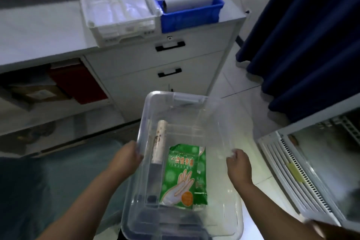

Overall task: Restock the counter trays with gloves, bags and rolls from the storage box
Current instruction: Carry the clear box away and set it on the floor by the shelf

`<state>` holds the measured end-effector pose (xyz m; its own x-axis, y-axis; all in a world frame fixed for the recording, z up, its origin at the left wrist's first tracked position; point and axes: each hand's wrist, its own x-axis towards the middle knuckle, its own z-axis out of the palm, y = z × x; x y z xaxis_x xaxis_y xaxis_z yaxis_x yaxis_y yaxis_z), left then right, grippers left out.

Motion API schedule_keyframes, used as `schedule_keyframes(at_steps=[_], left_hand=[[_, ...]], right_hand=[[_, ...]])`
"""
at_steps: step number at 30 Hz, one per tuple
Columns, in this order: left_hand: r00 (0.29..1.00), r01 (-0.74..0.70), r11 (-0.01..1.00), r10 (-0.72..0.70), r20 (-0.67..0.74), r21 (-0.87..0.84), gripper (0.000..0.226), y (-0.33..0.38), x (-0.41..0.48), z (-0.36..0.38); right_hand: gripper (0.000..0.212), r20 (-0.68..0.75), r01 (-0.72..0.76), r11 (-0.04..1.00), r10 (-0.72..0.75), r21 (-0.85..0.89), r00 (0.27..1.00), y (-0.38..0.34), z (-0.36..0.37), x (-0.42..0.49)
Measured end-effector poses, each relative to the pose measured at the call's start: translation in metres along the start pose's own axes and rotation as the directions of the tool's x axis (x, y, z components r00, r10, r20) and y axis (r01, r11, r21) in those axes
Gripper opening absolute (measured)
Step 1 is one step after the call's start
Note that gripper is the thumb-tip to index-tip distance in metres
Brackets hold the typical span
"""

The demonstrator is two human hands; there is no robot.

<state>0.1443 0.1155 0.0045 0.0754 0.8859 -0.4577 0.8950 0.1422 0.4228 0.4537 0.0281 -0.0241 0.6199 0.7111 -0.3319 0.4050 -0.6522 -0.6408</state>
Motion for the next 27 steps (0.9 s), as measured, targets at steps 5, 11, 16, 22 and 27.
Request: schedule_keyframes(at_steps=[5, 11, 16, 22, 27], left_hand=[[0.99, -0.137, 0.984, 0.134, 0.035, 0.11, 0.02, 0.107, 0.011, 0.028], [0.948, -0.313, 0.937, 0.299, 0.108, 0.153, 0.025, 0.228, 0.039, 0.048], [0.914, -0.403, 0.899, 0.386, 0.122, 0.172, 0.011, 0.3, 0.075, 0.048], [0.888, -0.458, 0.872, 0.444, 0.117, 0.174, 0.012, 0.368, 0.156, 0.037], [0.843, -0.537, 0.829, 0.518, 0.147, 0.157, 0.014, 0.432, 0.244, 0.0]], right_hand=[[0.011, -0.079, 0.012, 0.999, -0.008, 0.045, 0.997, 0.047, -0.09, 0.04], [0.015, -0.235, -0.041, 0.978, 0.089, 0.203, 0.968, 0.074, -0.189, 0.077], [0.019, -0.348, -0.051, 0.961, 0.147, 0.271, 0.926, 0.071, -0.228, 0.108], [0.01, -0.415, -0.089, 0.964, 0.19, 0.251, 0.89, 0.043, -0.249, 0.181], [0.031, -0.47, -0.047, 0.969, 0.159, 0.241, 0.868, -0.012, -0.261, 0.26]])
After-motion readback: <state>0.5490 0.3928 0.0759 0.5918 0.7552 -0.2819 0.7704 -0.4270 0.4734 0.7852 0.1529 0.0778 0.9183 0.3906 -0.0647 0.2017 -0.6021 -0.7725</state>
